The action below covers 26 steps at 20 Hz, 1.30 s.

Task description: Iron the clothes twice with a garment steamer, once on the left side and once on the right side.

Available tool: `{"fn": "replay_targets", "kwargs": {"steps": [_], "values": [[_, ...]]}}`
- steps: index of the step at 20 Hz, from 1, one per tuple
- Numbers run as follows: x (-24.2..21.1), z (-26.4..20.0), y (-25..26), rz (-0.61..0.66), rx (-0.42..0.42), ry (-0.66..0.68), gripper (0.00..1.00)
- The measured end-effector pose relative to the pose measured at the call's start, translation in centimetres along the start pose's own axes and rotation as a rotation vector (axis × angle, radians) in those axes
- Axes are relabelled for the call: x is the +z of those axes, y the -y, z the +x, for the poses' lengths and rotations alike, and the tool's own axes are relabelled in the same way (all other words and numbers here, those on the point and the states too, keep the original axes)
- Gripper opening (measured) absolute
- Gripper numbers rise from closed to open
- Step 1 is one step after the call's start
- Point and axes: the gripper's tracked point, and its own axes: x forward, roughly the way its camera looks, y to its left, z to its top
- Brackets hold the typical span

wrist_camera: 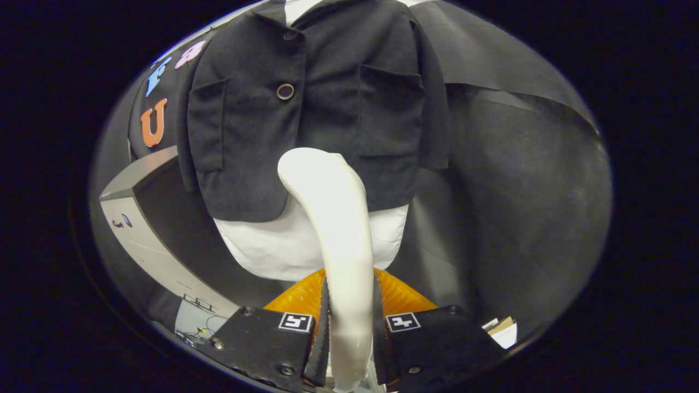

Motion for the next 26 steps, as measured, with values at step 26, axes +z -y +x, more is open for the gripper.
{"fn": "replay_targets", "kwargs": {"steps": [26], "values": [[0.2, -35.7, -18.7, -0.029, -0.001, 0.43, 0.36]]}}
